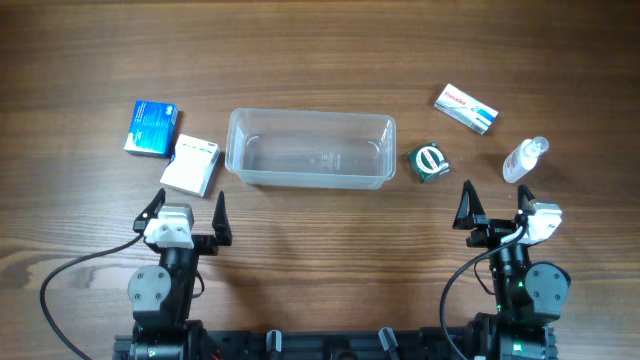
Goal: Pack container
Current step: 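Move the left gripper toward the white Hansaplast box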
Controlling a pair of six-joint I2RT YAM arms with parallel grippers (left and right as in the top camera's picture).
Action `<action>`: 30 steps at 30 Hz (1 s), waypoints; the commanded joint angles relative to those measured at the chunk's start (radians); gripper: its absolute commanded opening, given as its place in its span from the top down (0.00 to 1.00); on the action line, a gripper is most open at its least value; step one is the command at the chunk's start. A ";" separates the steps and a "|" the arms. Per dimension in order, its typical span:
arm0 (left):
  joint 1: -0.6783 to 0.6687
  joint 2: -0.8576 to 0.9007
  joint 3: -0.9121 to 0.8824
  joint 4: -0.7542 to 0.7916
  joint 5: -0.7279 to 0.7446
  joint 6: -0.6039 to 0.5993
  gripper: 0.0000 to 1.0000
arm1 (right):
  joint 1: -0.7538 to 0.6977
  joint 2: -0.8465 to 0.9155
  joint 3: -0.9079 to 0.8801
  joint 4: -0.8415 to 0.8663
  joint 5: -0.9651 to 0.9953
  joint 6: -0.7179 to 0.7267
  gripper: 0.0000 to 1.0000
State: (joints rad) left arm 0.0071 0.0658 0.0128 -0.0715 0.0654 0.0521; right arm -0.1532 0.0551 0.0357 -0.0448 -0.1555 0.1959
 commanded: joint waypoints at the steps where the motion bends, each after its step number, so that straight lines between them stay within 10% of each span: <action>1: -0.005 0.003 -0.007 -0.001 -0.006 0.022 0.00 | 0.021 -0.002 -0.005 0.003 0.006 -0.010 0.00; 30: -0.005 0.003 -0.004 0.018 0.083 0.019 0.00 | 0.021 -0.002 -0.005 0.003 0.006 -0.010 0.00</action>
State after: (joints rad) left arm 0.0071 0.0662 0.0120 -0.0601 0.0860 0.0517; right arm -0.1379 0.0551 0.0357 -0.0448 -0.1555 0.1959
